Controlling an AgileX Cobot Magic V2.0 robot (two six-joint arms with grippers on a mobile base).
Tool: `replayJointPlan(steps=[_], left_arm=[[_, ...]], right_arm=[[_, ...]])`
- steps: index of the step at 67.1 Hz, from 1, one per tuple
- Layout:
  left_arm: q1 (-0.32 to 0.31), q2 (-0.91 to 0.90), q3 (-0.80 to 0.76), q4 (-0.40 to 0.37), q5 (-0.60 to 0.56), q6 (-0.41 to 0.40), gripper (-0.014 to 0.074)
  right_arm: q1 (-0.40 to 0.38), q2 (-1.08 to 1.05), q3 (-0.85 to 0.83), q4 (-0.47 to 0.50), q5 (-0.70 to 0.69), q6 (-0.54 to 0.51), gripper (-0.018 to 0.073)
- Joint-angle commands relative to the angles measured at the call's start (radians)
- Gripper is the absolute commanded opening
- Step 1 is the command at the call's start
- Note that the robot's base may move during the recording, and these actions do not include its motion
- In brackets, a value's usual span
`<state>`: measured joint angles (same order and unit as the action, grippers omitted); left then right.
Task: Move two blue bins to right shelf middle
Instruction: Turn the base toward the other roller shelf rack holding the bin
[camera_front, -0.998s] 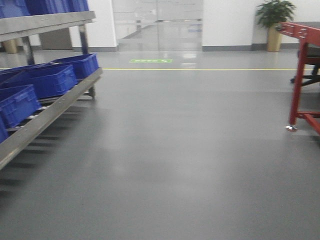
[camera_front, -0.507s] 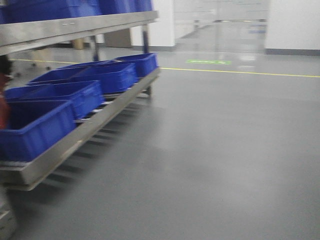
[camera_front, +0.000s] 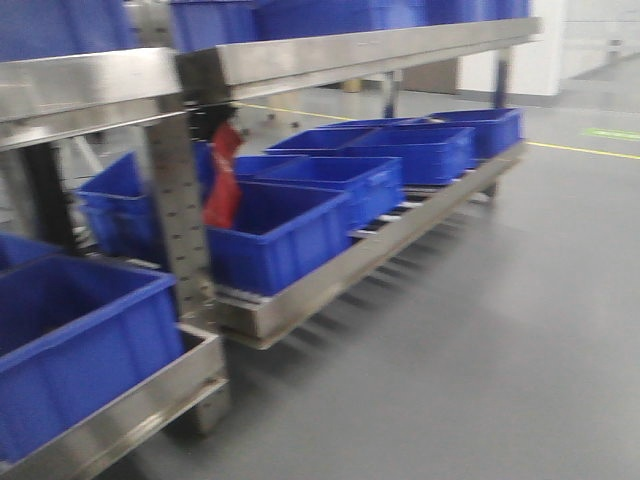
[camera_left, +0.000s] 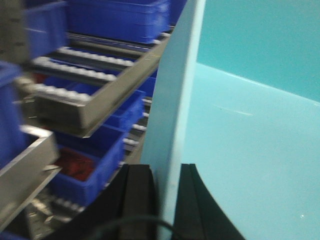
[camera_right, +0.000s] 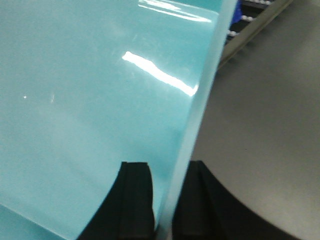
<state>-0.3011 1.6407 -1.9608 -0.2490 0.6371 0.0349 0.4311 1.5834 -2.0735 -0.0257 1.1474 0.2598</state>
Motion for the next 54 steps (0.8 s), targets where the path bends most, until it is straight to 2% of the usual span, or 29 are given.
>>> replayJointPlan(steps=[1,54], left_arm=[[0.005,-0.007,-0.015,-0.008,-0.08,-0.02,-0.0111],[0.005,-0.007,-0.015,-0.008,-0.08,-0.02,-0.0111]], right_arm=[[-0.002,-0.012,-0.011,0.014,-0.012,-0.033,-0.0153],[-0.002,-0.012,-0.011,0.014,-0.012,-0.033,-0.0153]])
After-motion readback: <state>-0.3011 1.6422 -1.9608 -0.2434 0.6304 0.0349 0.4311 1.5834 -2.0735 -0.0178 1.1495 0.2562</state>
